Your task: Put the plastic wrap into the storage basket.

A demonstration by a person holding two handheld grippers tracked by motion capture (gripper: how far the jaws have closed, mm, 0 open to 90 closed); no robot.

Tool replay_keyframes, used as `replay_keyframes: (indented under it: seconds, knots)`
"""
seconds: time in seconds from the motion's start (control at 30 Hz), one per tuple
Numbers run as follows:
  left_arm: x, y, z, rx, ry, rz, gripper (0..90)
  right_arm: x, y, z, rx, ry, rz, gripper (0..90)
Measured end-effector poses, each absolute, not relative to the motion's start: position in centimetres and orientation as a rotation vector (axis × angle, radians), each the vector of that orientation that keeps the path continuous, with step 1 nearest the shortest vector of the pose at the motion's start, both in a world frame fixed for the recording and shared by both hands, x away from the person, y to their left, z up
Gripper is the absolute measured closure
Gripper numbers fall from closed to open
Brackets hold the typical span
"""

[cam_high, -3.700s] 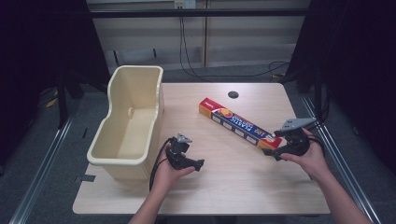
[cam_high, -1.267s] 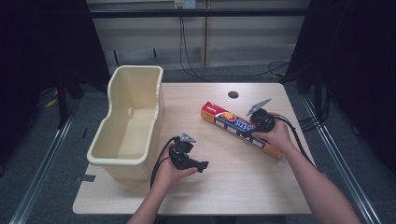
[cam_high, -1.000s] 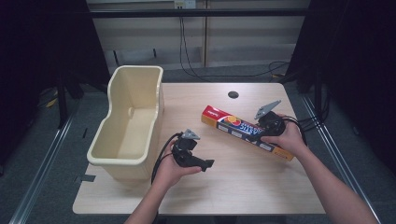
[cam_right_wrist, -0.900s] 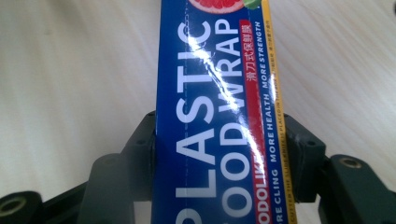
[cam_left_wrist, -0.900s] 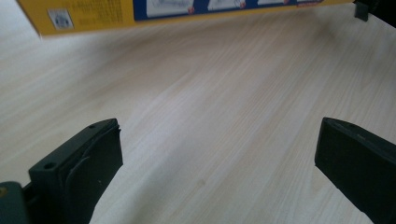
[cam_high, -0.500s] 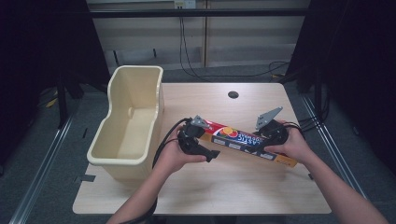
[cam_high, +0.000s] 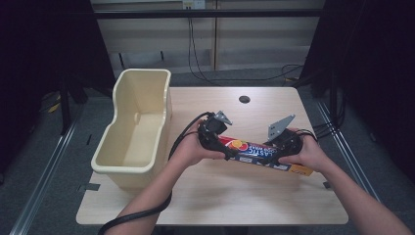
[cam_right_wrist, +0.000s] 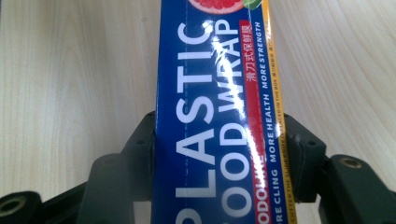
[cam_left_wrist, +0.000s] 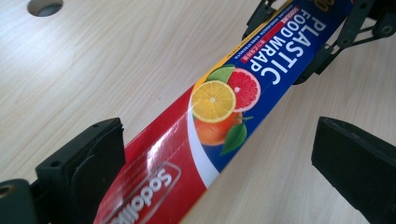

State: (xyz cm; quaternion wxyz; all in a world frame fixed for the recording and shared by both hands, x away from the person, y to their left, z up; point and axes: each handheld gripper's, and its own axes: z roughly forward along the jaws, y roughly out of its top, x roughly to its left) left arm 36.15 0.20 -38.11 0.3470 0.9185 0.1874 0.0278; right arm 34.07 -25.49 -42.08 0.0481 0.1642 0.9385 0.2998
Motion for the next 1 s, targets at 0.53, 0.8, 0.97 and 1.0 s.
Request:
replay_keyframes:
  seconds: [0.53, 0.8, 0.97, 1.0]
  knots:
    - [37.1, -2.3, -39.1, 2.490, 0.348, -0.041, 3.7, 33.6, -24.6, -41.6, 0.336, 2.911, 0.933, 41.6]
    - [36.6, -3.0, -39.5, 2.526, 0.282, -0.100, 5.9, 33.4, -24.5, -41.2, 0.278, 2.933, 0.935, 41.5]
    - [36.5, -3.5, -39.9, 2.547, 0.247, -0.135, 9.5, 33.3, -24.3, -41.0, 0.253, 2.935, 0.953, 41.4]
    - [36.5, -3.6, -40.0, 2.568, 0.238, -0.137, 10.2, 33.3, -24.3, -41.0, 0.242, 2.931, 0.966, 41.4]
